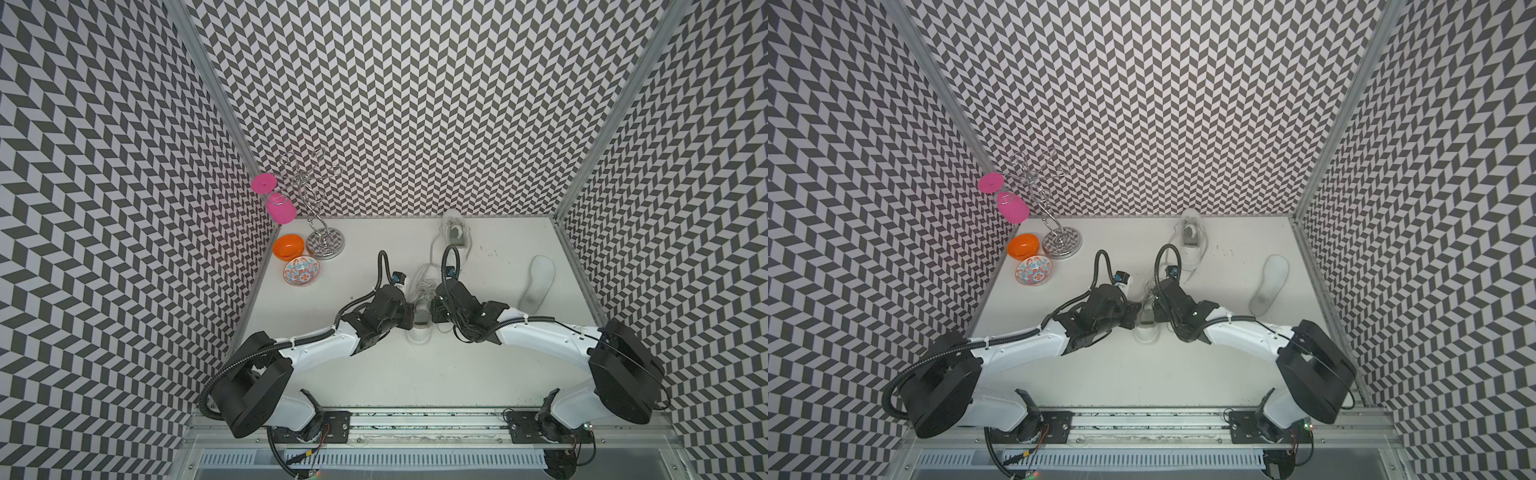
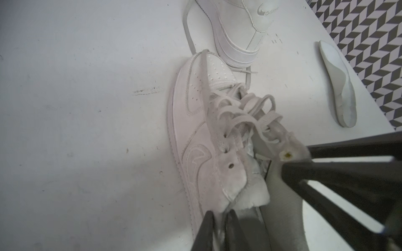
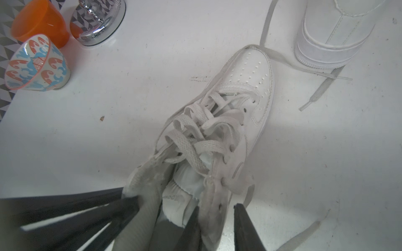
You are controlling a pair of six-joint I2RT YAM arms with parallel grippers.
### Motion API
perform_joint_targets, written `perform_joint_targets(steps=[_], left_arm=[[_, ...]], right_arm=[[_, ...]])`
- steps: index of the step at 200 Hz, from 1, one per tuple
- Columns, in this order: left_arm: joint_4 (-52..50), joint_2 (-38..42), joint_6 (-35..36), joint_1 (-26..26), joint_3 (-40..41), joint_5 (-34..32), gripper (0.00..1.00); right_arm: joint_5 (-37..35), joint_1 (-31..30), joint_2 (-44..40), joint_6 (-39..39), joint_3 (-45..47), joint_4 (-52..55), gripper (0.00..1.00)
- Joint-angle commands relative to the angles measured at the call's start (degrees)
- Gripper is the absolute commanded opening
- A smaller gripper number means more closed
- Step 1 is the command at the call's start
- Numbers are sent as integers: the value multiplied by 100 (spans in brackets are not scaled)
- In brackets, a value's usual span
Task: Remove the insole from the shoe
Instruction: Adjust the shoe at the center of the board.
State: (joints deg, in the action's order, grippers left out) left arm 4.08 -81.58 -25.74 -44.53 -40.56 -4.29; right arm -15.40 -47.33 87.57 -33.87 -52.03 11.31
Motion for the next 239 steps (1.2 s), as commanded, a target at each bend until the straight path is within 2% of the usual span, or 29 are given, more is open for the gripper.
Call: perform_joint_targets(steps=[1, 31, 68, 97, 123, 159, 193, 204, 229, 239], left_arm=[[-155, -156, 62, -35, -307, -356, 29], [-164, -381, 160, 63, -479, -405, 36], [-186, -822, 281, 91, -777, -344, 35], [-224, -824, 202, 112, -838, -359, 12], [-189, -513, 116, 112, -591, -546, 0], [52, 85, -84, 182, 50, -678, 0], [264, 208, -67, 195, 125, -332, 0], [224, 209, -55, 179, 26, -229, 0], [59, 275, 80, 80, -221, -139, 0], [-38, 298, 90, 65, -309, -136, 0]], right_arm=[[-114, 66, 114, 78, -85, 14, 26], [-130, 66, 9, 73, 42, -59, 25], [-148, 66, -11, 37, 140, -115, 25], [-486, 89, 132, -32, 1, 158, 24], [-649, 299, -44, -50, 205, 210, 23], [-558, 684, -316, -25, 650, 75, 23], [-286, 576, -402, 498, 648, -220, 24], [-280, 429, -514, 847, 650, -381, 27], [-389, 117, -883, 1575, 721, -585, 47], [-280, 93, -1041, 1776, 800, -670, 52]])
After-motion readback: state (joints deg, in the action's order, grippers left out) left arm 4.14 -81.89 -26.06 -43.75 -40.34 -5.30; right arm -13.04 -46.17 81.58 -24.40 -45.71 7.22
